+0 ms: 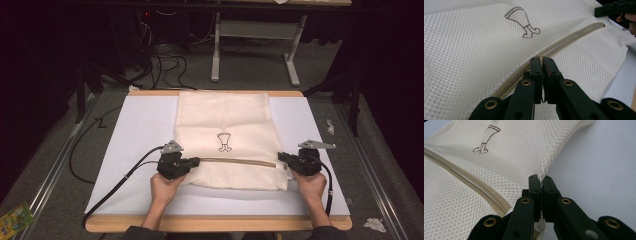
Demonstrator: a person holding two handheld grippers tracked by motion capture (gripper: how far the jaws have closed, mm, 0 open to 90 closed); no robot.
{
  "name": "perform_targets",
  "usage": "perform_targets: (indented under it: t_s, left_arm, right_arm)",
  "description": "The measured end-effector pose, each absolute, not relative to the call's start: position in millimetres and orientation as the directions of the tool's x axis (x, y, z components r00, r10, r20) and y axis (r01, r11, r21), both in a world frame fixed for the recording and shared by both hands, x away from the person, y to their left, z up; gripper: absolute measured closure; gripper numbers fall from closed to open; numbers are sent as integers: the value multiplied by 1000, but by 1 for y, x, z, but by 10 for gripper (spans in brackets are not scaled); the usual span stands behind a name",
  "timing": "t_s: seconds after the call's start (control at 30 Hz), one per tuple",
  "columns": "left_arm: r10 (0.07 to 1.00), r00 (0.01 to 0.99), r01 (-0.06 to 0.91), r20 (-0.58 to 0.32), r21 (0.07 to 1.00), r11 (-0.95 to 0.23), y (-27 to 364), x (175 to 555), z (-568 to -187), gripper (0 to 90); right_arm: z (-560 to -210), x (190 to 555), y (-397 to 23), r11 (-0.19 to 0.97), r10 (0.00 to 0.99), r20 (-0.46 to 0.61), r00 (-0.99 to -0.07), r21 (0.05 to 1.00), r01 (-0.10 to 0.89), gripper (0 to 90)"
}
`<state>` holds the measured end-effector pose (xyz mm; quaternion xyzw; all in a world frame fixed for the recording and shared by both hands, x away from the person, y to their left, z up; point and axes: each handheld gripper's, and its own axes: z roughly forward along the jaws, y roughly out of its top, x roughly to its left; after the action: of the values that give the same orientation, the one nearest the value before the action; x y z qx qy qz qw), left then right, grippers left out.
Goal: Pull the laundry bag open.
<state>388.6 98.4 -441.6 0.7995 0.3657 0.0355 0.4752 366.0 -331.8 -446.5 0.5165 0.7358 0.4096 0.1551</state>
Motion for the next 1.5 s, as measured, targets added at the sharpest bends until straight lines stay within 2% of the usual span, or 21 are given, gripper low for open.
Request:
perform_targets:
  t_s: [1.5]
  left_arm:
    - [663,695,558,-277,790,-255,124,391,-432,869]
  right_arm:
    - [-445,368,-343,141,895,169,-412,770,623,886]
